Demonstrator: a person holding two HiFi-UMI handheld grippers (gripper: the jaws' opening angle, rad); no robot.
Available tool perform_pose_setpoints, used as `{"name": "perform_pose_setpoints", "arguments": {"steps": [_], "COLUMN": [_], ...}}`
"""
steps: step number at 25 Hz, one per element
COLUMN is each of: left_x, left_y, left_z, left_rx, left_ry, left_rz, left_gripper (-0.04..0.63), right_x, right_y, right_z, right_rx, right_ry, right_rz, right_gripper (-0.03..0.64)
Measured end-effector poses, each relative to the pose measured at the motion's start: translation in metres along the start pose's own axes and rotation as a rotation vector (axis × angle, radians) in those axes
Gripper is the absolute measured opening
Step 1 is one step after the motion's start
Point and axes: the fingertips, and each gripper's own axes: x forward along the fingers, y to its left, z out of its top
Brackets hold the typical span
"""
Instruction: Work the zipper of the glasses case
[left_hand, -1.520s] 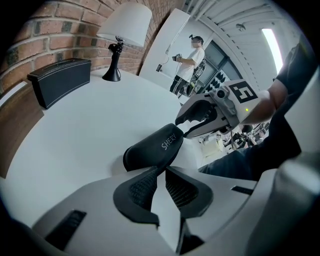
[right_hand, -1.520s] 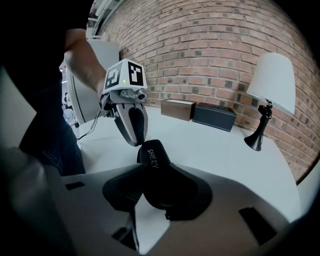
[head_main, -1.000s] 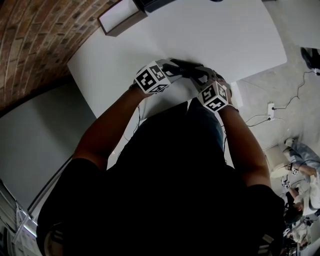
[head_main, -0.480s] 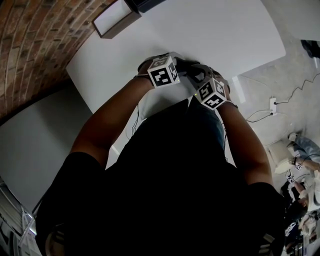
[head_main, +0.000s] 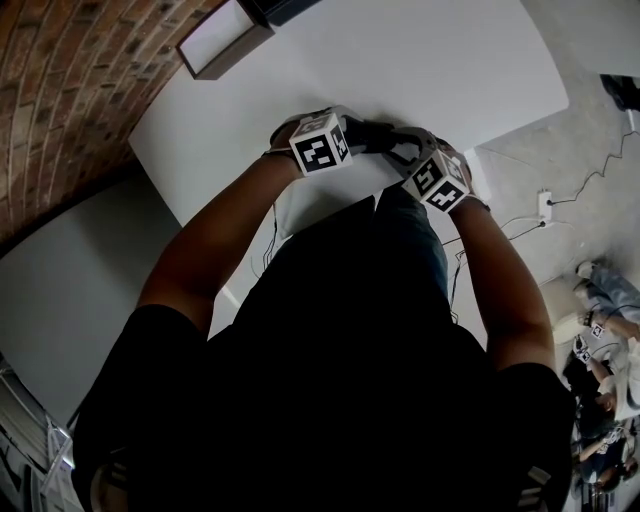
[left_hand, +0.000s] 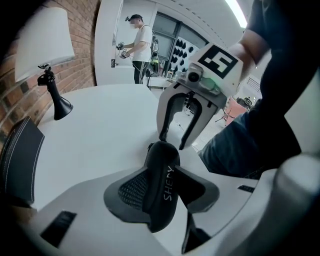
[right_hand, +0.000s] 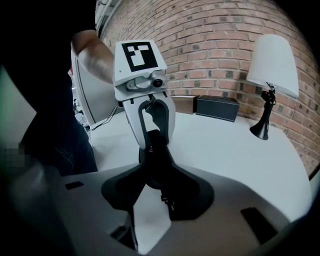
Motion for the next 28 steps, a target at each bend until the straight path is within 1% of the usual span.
{"name": "perform_pose_setpoints", "arguments": {"steps": [2,4,7,9,13,18,21,26,28], "left_x": [0.001,0.001,0.0,0.0,0.0,-0.001,-0.001,0.0,0.004], "left_y": [0.001,0.002,0.0,0.0,0.001,0.001,0.003,0.004,0.006], "left_z": [-0.001,-0.001,-0.001,0.001,0.001,0.001,0.001,0.001,-0.001], "left_rx": [-0.001,-0.002,-0.003,0.003,0.002,-0.009,-0.008,-0.003,0.008], "left_ry": [0.002,-0.002,-0.001,0.0,-0.001,-0.006,-0.012,-0.016,-0.023], "left_rz": [-0.003,-0.004,-0.002,0.001,0.003,0.001,0.0,-0.001,0.008], "left_gripper": [0.179,0.181,0.18,0.179,0.181,0.181,0.181,0.181,0.183], "right_x": [-0.007,-0.013,-0.017,-0.016,-0.004,0.017,0.027,0.035,0.037], "right_y": [-0.014,-0.03,-0.051,-0.061,-0.066,-0.055,-0.052,-0.048,-0.044], "right_z": [-0.008,-0.013,-0.016,-0.017,-0.021,-0.025,-0.031,-0.031,-0.032], "right_rx": [0.019,0.016,-0.012,-0.051,-0.168,-0.313,-0.415,-0.585,-0.653], "right_ry": [0.01,0.022,0.05,0.074,0.136,0.18,0.213,0.23,0.232], "right_rz": [0.008,0.005,-0.001,0.002,0.053,0.145,0.178,0.215,0.238], "right_gripper": [0.158,0.156,0.152,0.148,0.139,0.128,0.114,0.114,0.096]}}
